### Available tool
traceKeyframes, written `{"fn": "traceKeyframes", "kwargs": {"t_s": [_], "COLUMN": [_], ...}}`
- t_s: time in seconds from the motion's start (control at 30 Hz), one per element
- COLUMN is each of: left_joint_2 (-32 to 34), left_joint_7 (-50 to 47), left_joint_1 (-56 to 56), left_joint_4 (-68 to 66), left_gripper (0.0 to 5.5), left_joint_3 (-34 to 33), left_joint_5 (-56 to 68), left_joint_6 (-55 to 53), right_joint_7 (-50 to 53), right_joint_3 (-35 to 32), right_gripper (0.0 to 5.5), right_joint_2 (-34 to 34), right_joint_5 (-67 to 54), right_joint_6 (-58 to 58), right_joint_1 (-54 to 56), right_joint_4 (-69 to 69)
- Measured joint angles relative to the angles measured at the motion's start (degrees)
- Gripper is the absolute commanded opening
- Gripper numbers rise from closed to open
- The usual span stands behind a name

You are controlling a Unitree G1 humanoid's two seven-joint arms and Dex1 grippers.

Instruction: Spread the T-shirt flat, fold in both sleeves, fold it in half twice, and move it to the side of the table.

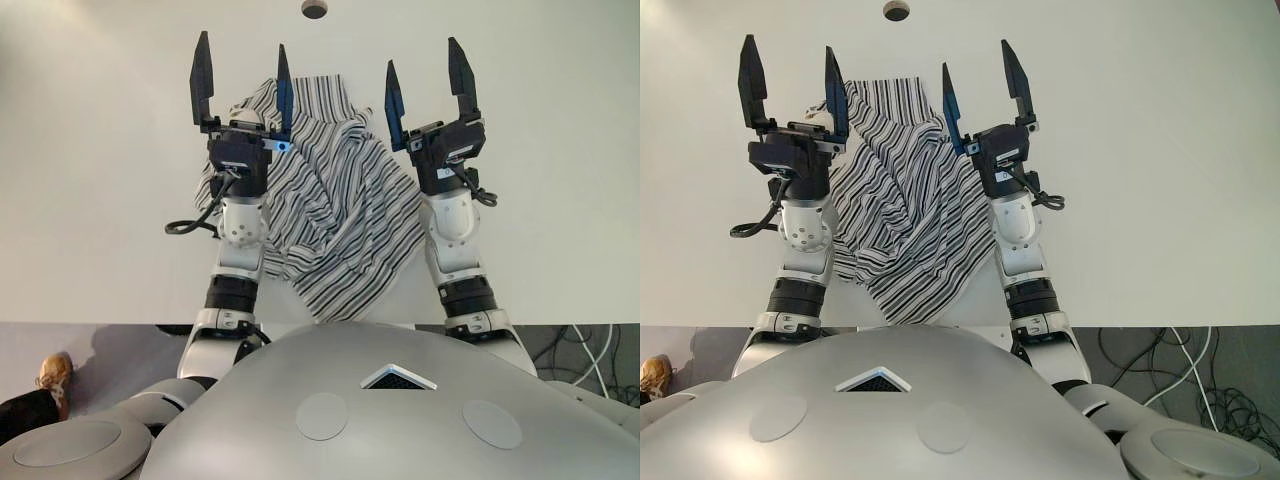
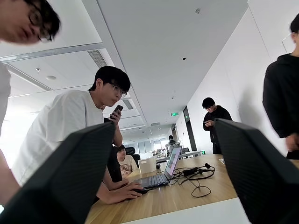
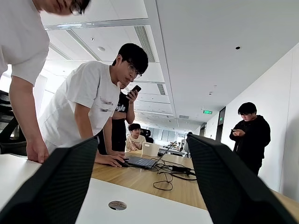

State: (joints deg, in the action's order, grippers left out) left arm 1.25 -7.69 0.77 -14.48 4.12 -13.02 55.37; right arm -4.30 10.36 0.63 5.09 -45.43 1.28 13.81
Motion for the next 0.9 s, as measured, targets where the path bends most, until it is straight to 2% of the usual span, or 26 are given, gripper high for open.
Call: {"fn": "traceKeyframes", "kwargs": {"t_s": [0.6, 0.9], "left_joint_2": [0.0, 0.3], "left_joint_7": [0.0, -0.5], "left_joint_1": [0.0, -0.6], "left_joint_4": [0.0, 1.4], "left_gripper": [3.94, 3.94], "left_joint_3": [-0.2, -2.1], "left_joint_5": [0.4, -0.8], "left_joint_6": [-0.1, -1.3], "right_joint_7": [0.3, 8.8], "right_joint_3": [0.0, -4.0], "right_gripper": [3.53, 3.53], "right_joint_2": [0.0, -0.4], "right_joint_5": [1.6, 11.3], "right_joint_6": [0.1, 4.0], "right_joint_1": [0.0, -1.8], "right_joint_4": [0.0, -7.2]}}
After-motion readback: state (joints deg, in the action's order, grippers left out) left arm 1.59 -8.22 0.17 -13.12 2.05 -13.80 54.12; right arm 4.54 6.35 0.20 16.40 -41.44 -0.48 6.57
